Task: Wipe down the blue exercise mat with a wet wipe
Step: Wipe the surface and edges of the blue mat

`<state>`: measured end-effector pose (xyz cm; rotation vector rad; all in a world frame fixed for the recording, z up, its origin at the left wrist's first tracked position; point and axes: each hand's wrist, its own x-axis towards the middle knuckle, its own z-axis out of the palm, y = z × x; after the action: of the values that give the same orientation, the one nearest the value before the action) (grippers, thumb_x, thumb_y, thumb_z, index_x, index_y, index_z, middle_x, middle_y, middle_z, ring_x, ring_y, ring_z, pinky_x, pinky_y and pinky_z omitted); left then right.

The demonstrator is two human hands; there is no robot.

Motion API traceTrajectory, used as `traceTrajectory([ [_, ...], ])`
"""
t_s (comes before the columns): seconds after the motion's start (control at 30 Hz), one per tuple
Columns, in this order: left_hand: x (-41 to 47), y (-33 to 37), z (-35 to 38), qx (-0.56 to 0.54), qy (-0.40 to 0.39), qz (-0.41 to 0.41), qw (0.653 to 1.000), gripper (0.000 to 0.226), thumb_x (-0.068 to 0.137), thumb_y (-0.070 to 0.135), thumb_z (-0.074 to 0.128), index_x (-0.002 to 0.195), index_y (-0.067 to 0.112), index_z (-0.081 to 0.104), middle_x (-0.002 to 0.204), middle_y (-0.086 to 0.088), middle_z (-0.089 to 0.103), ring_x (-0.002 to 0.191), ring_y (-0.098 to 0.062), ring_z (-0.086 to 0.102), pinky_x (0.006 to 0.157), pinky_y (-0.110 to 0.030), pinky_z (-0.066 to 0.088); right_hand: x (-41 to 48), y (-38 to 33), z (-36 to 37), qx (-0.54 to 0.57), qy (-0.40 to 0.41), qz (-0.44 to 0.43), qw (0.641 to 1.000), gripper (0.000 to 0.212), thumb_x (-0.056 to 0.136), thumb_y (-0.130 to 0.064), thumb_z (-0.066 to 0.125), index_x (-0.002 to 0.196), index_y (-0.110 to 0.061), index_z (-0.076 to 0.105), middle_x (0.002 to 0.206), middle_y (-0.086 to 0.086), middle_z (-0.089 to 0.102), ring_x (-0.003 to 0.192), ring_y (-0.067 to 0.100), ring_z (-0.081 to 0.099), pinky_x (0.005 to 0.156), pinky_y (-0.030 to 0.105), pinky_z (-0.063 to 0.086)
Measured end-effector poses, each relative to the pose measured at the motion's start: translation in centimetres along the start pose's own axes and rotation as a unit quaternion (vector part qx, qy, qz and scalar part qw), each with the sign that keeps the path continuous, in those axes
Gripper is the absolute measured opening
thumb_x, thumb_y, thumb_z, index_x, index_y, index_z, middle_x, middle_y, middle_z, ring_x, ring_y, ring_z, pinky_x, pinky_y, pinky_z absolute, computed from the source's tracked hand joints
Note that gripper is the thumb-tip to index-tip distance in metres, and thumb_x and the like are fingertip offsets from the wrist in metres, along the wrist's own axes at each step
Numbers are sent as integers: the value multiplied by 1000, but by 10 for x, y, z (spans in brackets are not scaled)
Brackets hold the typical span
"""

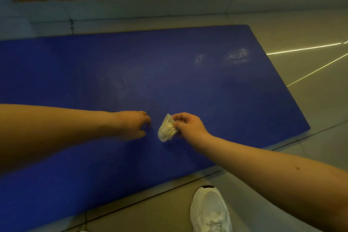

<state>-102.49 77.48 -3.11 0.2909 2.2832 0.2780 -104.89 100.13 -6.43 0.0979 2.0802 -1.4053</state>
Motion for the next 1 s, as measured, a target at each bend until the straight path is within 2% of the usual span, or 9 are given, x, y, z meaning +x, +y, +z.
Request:
traceTrajectory([
  [0.07, -1, -1, 0, 2, -4, -5, 1000, 47, 99, 33, 54, 145, 24, 47, 148, 3, 42, 128, -21, 50, 105, -35, 44, 1, 2, -2, -21, -1, 32, 999, 16, 97, -7, 61, 112, -8, 65, 76, 1, 65, 63, 12, 64, 58, 27, 55],
  [0.17, -3, -3, 0, -2, -11, -15, 1000, 47, 99, 34, 55, 145, 25, 47, 147, 2, 43, 126, -21, 52, 102, -32, 45, 4, 9, -14, -237, 60, 35, 969, 32, 100, -30, 59, 127, -13, 55, 103, 1, 61, 84, 17, 60, 76, 36, 52],
  [0.27, -2, -5, 0, 0, -12, -20, 1000, 46, 99, 34, 55, 144, 26, 48, 146, 2, 44, 125, -21, 52, 100, -32, 45, -5, 10, -21, -347, 89, -56, 932, 31, 101, -32, 56, 129, -18, 51, 123, -1, 46, 96, 19, 57, 82, 39, 51],
  [0.47, -1, -8, 0, -2, -16, -22, 1000, 47, 98, 33, 55, 144, 27, 47, 146, 2, 44, 126, -21, 52, 105, -38, 46, -17, 29, 15, -390, -44, -170, 904, 29, 98, -23, 61, 125, -15, 56, 126, 4, 42, 99, 25, 54, 83, 38, 51],
  [0.57, -1, -6, 1, 6, -13, -14, 1000, 46, 98, 32, 55, 144, 26, 48, 145, 2, 44, 125, -21, 52, 104, -36, 45, -14, 38, 30, -369, -47, -247, 895, 19, 99, -15, 61, 116, -6, 62, 119, 10, 49, 93, 17, 46, 84, 24, 37],
  [0.63, -1, -4, 2, 17, -7, -9, 1000, 46, 98, 32, 55, 143, 25, 49, 144, 2, 45, 123, -20, 53, 103, -34, 45, -10, 41, 36, -380, -83, -327, 861, 9, 95, -4, 63, 103, -1, 67, 107, 16, 55, 89, 17, 43, 90, 18, 29],
  [0.73, -3, -5, 3, 22, -7, -2, 1000, 43, 99, 33, 54, 141, 25, 51, 142, 4, 44, 119, -18, 54, 101, -34, 46, -3, 52, 42, -401, -143, -434, 794, 13, 86, 2, 72, 98, -2, 71, 102, 16, 59, 92, 27, 50, 103, 39, 42],
  [0.83, -2, -6, 3, 21, 0, 1, 1000, 42, 98, 33, 55, 140, 25, 53, 143, 4, 44, 119, -18, 55, 101, -34, 46, 11, 51, 28, -426, -121, -474, 761, 13, 88, -7, 71, 100, -9, 75, 103, 11, 64, 90, 33, 54, 80, 42, 46],
  [1.0, -2, -5, 2, 16, 0, -3, 1000, 43, 100, 32, 54, 142, 24, 51, 146, 4, 40, 120, -21, 55, 101, -33, 45, 43, 42, -35, -425, 46, -425, 798, 16, 92, -7, 63, 87, -16, 75, 93, 6, 67, 79, 33, 57, 72, 46, 50],
])
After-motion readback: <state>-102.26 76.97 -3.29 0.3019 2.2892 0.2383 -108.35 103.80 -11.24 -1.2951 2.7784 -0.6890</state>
